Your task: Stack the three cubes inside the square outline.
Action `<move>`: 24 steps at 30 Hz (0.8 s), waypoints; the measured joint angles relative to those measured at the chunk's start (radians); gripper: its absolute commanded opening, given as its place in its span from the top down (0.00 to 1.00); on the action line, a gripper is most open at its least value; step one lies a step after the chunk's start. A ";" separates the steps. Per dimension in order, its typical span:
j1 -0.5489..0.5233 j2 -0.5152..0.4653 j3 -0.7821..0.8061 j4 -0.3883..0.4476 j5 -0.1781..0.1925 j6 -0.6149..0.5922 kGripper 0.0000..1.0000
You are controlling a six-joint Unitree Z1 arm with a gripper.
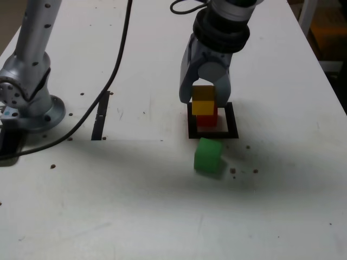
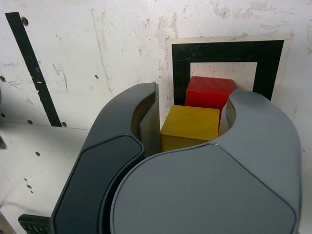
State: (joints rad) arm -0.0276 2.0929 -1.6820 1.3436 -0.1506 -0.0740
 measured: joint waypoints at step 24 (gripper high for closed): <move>0.001 -0.070 0.010 0.070 0.098 -0.051 0.30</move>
State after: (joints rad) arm -0.0271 2.0227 -1.6720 1.4133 -0.0526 -0.1252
